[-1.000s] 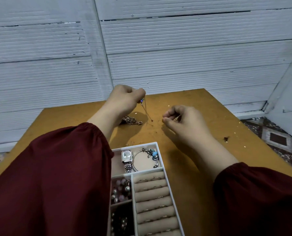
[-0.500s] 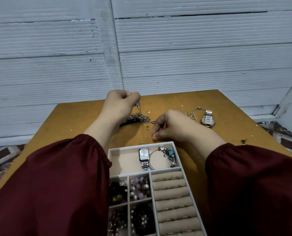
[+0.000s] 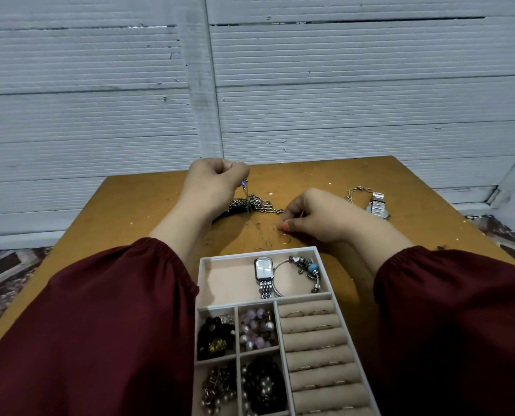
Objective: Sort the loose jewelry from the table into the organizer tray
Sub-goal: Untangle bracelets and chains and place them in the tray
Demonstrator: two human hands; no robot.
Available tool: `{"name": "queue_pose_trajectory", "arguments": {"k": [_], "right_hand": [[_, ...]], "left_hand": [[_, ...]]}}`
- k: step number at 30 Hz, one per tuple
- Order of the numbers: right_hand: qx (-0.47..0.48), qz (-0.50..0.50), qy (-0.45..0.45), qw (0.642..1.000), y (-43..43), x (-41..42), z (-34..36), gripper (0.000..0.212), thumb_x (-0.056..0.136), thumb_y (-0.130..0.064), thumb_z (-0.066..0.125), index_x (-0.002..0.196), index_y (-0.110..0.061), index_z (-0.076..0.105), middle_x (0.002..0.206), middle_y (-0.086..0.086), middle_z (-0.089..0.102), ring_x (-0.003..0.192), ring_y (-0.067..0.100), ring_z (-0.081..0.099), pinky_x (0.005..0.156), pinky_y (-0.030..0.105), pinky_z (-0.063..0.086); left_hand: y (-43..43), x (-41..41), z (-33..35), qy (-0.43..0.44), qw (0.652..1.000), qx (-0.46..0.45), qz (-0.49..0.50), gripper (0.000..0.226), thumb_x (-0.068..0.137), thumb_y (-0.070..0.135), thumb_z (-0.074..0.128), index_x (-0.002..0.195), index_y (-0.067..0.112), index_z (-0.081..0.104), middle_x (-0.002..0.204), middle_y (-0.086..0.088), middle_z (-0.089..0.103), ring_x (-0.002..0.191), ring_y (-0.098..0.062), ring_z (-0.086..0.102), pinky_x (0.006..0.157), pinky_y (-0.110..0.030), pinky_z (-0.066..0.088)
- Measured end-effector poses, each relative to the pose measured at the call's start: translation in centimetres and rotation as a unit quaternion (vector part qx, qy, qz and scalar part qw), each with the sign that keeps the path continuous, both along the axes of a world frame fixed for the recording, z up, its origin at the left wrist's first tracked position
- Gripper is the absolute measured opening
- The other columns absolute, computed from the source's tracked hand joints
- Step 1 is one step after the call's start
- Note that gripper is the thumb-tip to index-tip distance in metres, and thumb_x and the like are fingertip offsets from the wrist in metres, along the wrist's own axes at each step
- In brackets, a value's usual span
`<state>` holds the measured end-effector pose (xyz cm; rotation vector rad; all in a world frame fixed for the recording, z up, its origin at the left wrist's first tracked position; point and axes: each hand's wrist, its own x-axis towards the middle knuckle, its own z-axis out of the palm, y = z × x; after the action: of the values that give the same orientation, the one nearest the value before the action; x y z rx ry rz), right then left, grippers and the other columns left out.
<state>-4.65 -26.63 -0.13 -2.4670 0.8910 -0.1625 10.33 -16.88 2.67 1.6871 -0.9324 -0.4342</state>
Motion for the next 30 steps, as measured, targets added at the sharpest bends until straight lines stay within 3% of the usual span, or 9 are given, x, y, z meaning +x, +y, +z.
{"name": "queue_pose_trajectory", "arguments": {"k": [5,11,15,20,26,30], "right_hand": [[0.021,0.022,0.03,0.999,0.1,0.3,0.5,0.021,0.074,-0.018,0.081,0.093,-0.02,0.075,0.066,-0.016,0.062,0.065,0.001,0.059,0.069,0.019,0.048],[0.029,0.008,0.064,0.998,0.3,0.8,1.0,0.014,0.073,-0.019,0.08,0.083,-0.023,0.07,0.069,-0.013,0.062,0.067,0.005,0.057,0.064,0.022,0.045],[0.048,0.002,0.085,0.995,0.2,0.9,1.4,0.016,0.073,-0.019,0.081,0.081,-0.022,0.067,0.073,-0.009,0.063,0.071,0.01,0.058,0.073,0.027,0.048],[0.07,0.009,0.046,0.996,0.4,0.5,1.0,0.017,0.073,-0.012,0.08,0.082,-0.019,0.067,0.075,-0.002,0.066,0.067,0.012,0.059,0.072,0.028,0.05],[0.067,-0.011,-0.012,0.998,0.9,0.0,0.9,0.012,0.077,-0.005,0.074,0.083,-0.014,0.07,0.071,-0.001,0.067,0.061,0.008,0.059,0.064,0.021,0.048],[0.06,-0.047,-0.088,0.993,1.9,-0.5,1.4,0.012,0.077,0.0,0.071,0.079,-0.012,0.069,0.065,-0.001,0.065,0.044,-0.003,0.052,0.054,0.017,0.047]], "left_hand": [[0.2,0.0,0.0,0.004,1.0,-0.003,0.001,0.007,0.086,0.016,0.059,0.083,0.009,0.06,0.067,-0.005,0.042,0.058,-0.013,0.035,0.038,-0.012,0.027],[0.2,-0.1,-0.3,0.004,1.0,-0.008,0.0,0.007,0.086,0.014,0.06,0.082,0.008,0.061,0.073,-0.008,0.046,0.059,-0.012,0.038,0.039,-0.011,0.03],[0.1,0.2,-0.6,0.0,1.0,-0.001,0.001,0.018,0.086,0.017,0.061,0.087,0.0,0.065,0.074,-0.007,0.049,0.06,-0.011,0.04,0.045,-0.016,0.033],[0.2,0.1,-0.7,0.003,1.0,0.005,0.002,0.011,0.085,0.019,0.062,0.079,0.01,0.062,0.066,-0.004,0.046,0.055,-0.011,0.039,0.039,-0.013,0.03],[1.0,-0.3,-0.1,0.009,1.0,0.01,-0.003,0.01,0.085,0.019,0.062,0.076,0.014,0.06,0.071,-0.005,0.049,0.062,-0.014,0.042,0.046,-0.018,0.033],[2.0,-1.1,0.9,0.009,1.0,0.012,-0.004,0.013,0.085,0.019,0.061,0.073,0.015,0.059,0.072,-0.006,0.049,0.063,-0.015,0.041,0.049,-0.021,0.031]]}}
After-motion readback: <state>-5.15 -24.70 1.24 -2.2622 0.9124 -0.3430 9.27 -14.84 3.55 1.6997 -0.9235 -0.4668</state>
